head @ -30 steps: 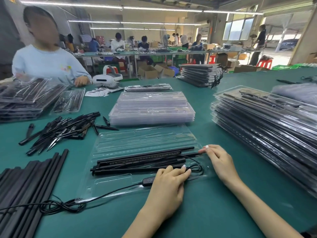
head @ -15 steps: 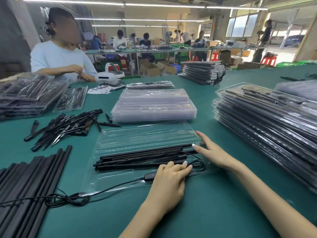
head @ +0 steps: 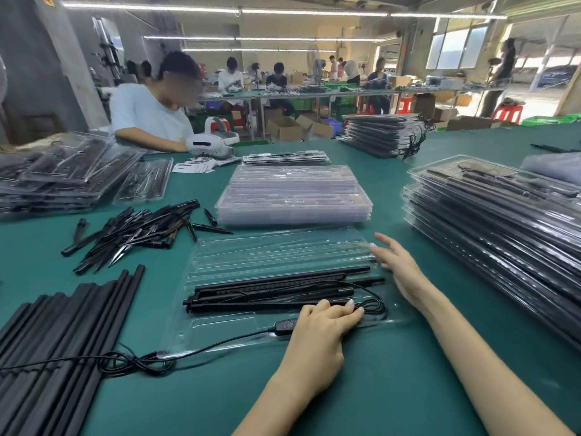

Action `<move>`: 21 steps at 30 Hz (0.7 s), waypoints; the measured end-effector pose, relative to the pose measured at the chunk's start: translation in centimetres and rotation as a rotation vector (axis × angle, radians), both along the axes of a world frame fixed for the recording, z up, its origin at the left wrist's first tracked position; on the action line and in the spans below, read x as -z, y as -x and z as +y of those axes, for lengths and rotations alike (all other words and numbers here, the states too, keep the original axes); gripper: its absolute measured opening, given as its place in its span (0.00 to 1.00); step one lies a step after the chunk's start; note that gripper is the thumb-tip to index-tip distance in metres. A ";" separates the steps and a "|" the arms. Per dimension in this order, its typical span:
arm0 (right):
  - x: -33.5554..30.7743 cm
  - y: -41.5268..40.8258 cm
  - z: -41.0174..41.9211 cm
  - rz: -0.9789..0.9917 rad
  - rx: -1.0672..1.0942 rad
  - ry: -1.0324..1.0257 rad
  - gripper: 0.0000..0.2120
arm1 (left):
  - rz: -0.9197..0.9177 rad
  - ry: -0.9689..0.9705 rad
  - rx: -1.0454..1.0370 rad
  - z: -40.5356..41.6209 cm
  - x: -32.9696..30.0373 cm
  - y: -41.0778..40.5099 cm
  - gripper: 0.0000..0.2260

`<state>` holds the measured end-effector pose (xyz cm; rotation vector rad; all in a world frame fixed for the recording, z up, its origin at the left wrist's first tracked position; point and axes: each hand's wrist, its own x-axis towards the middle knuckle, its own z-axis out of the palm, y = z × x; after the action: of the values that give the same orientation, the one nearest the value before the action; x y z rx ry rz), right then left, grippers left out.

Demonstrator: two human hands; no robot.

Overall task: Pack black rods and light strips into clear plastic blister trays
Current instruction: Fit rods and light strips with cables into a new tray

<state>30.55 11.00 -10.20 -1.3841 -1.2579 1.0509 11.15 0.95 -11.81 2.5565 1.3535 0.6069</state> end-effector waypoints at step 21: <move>0.2 -0.9 -0.5 0.219 -0.046 -0.090 0.17 | 0.006 -0.010 -0.007 -0.2 -0.1 0.0 0.26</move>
<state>31.42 10.55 -10.41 -1.1435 -1.1652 1.1308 11.17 0.73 -11.74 2.5653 1.3650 0.6091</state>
